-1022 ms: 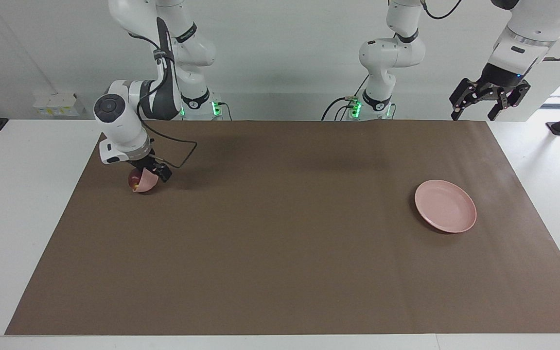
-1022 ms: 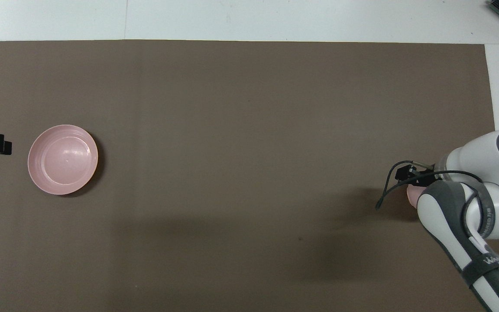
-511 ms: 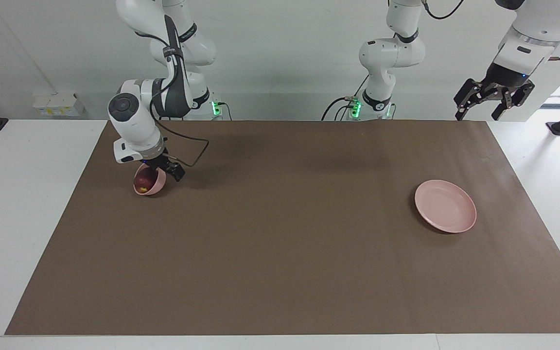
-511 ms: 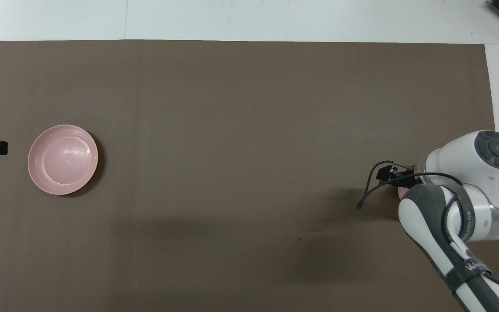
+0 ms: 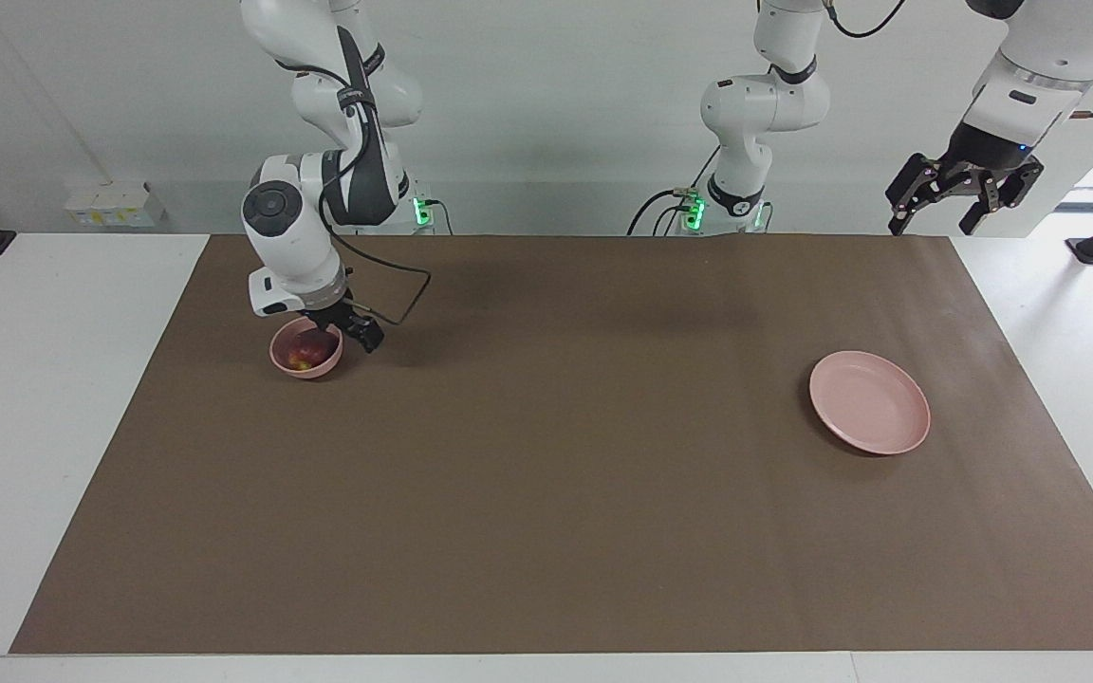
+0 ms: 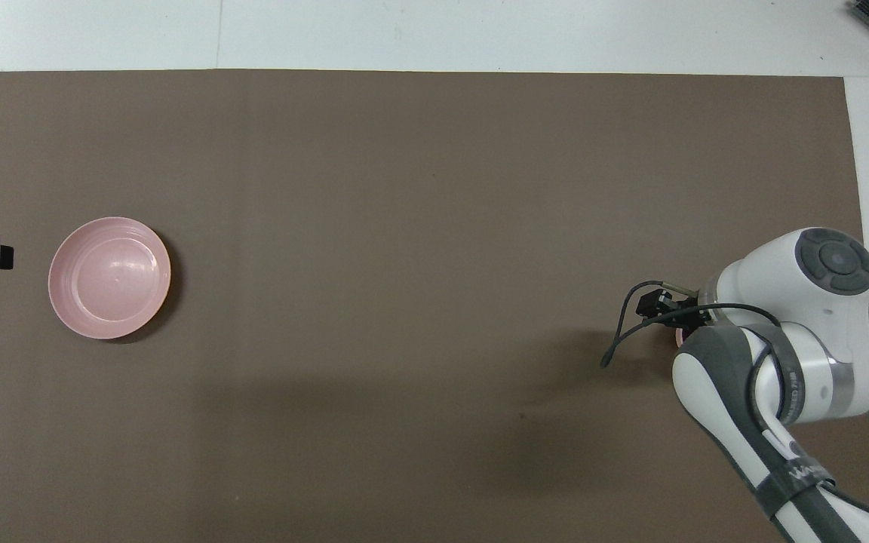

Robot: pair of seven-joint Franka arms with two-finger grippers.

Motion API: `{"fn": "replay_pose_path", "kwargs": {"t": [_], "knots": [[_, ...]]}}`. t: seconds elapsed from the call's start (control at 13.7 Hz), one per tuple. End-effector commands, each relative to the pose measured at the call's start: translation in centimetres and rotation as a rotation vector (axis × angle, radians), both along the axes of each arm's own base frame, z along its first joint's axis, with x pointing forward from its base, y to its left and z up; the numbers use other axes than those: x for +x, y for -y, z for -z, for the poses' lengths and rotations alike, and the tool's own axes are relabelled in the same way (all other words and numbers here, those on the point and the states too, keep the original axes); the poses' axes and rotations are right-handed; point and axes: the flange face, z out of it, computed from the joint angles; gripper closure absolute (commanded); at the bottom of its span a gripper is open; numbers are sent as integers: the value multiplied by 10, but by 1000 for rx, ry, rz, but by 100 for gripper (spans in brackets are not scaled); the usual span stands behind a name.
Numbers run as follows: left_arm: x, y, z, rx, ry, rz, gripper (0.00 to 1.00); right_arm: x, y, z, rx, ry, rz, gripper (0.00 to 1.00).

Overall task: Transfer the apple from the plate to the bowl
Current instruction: 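Carry the apple with the right gripper over the pink bowl, then lower the apple into the bowl and open the right gripper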

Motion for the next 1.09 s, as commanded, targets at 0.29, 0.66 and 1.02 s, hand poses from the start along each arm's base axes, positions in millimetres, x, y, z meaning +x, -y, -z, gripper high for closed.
{"fn": "replay_pose_path", "kwargs": {"t": [0.29, 0.66, 1.02], "knots": [[-1, 0, -3, -11, -2, -3, 0, 27, 3, -81, 36, 54, -283, 0], [-3, 2, -4, 32, -17, 2, 0, 52, 12, -180, 30, 154, -406, 0], [-9, 7, 1, 23, -63, 8, 0, 46, 27, -244, 45, 127, -372, 0]]}}
